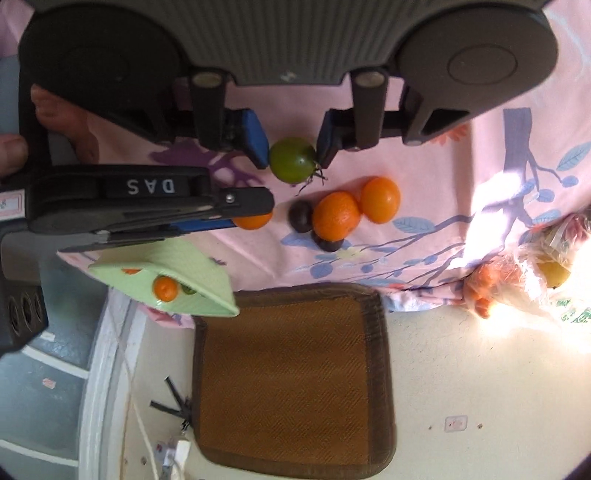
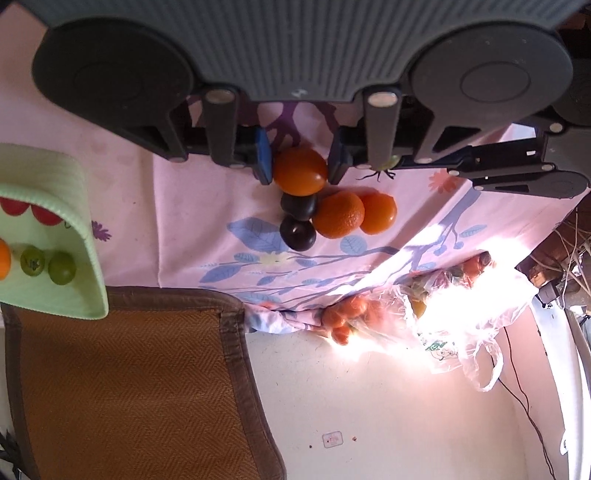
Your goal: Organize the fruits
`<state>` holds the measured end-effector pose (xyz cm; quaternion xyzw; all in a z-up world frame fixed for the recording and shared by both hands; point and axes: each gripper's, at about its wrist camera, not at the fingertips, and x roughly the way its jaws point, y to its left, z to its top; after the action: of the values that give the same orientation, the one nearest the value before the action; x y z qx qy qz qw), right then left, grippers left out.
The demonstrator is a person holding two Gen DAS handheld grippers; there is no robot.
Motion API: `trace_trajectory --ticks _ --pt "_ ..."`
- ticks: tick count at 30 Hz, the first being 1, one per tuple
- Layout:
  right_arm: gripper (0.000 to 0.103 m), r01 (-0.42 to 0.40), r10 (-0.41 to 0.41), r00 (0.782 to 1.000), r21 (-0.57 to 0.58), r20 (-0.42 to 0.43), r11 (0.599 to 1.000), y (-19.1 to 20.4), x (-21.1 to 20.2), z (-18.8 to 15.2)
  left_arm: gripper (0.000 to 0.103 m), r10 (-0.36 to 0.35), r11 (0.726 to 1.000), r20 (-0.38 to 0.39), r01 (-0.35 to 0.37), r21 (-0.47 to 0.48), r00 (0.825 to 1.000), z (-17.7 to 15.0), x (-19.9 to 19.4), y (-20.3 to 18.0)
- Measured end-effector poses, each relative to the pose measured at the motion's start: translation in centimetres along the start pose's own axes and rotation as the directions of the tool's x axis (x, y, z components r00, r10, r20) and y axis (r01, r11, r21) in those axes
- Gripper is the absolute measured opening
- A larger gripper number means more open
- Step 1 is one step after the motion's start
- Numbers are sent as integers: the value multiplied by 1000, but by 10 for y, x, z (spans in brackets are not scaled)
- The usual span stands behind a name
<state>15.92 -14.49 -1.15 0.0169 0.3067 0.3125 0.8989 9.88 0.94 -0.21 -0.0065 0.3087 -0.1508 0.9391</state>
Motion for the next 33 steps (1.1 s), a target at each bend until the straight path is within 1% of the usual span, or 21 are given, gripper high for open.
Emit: trace_trajectory --ticks 2,5,7,11,13,17,21,26,33 --pt "35 29 -29 999 6 42 1000 -4 -19 -5 29 -30 1000 15 30 7 999 2 -4 -10" --pt "35 88 -91 992 33 84 996 -16 -47 -18 29 -69 997 12 68 42 998 2 -2 -31" --pt "35 133 -137 986 56 97 990 -25 -64 -29 29 -92 994 5 92 63 996 3 2 -46" --pt "35 233 -242 963 87 115 969 -44 -97 -52 30 -151 983 -16 152 104 988 5 16 -84" --pt "35 259 -270 956 105 114 960 -53 -109 -60 30 -166 978 -26 168 124 986 6 24 -101" --pt "35 305 -321 940 136 117 943 -68 -127 -73 30 -166 973 -56 173 151 985 6 40 -133" --pt "35 341 -358 926 139 121 930 -77 -134 -83 30 -116 978 -67 125 167 991 3 52 -147" --pt "37 340 -358 926 151 121 928 -85 -132 -93 31 -77 984 -53 84 159 996 2 54 -152" --pt "38 331 -350 929 152 122 931 -87 -133 -94 32 -66 987 -44 72 143 997 2 56 -153"
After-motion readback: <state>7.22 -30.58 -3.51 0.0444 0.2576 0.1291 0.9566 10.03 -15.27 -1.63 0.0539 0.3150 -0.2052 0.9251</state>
